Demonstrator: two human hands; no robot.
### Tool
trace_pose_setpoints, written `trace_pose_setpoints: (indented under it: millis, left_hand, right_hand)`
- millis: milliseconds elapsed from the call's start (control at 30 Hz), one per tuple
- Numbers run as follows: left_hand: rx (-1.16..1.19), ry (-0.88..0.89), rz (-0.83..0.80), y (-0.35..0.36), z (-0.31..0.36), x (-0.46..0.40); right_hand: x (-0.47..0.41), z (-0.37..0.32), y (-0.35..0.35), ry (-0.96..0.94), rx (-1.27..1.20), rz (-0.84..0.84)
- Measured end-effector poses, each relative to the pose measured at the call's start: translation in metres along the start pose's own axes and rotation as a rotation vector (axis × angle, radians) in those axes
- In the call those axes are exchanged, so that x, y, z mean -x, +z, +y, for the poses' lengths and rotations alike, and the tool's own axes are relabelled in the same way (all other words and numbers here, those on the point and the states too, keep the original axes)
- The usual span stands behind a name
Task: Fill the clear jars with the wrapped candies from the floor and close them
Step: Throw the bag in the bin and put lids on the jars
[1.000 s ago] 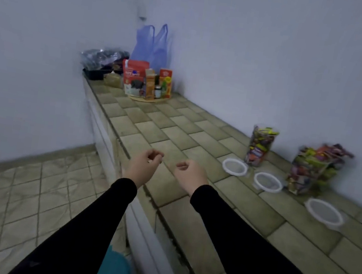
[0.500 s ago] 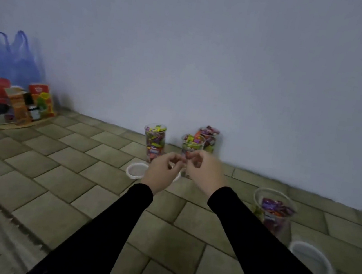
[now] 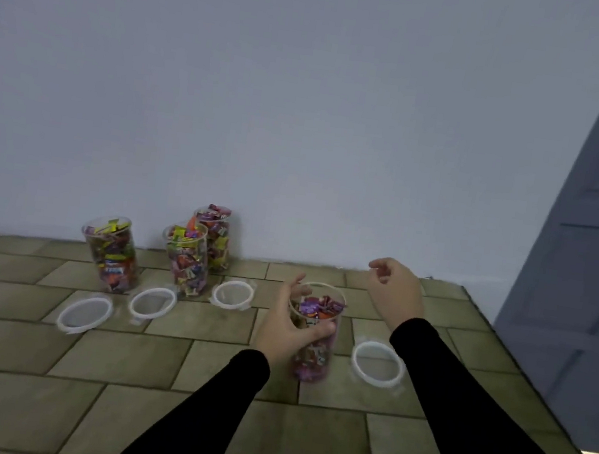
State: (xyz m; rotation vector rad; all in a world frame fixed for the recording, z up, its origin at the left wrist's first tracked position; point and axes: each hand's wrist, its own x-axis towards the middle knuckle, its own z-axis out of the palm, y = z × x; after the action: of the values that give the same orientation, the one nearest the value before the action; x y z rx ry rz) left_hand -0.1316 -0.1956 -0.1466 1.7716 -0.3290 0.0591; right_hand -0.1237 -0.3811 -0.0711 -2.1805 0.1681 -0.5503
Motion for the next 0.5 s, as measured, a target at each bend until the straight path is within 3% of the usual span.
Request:
trace_pose_setpoints:
  millis: [100,233,367,500]
  left_hand:
    - [0.032,-0.018,0.050,0.011,-0.007,0.001]
    - [-0.027,-0.040,0.087,0.019,-0.016,0.003]
    - [-0.050,-0.067,0.090,0.021,-0.016,0.001]
    - [-0.048,-0.084,0.085,0.021,-0.017,0.000]
  right_hand:
    - [0.011,0.041,0.007,0.123,0.175,-0.144]
    - [0.035,0.067,0.023,0.118,0.450,-0.425]
    - [0.046,0.074,0.028,0.113,0.719,-0.528]
    - [0.045,0.080,0.032,0.183,0.725,-0.589]
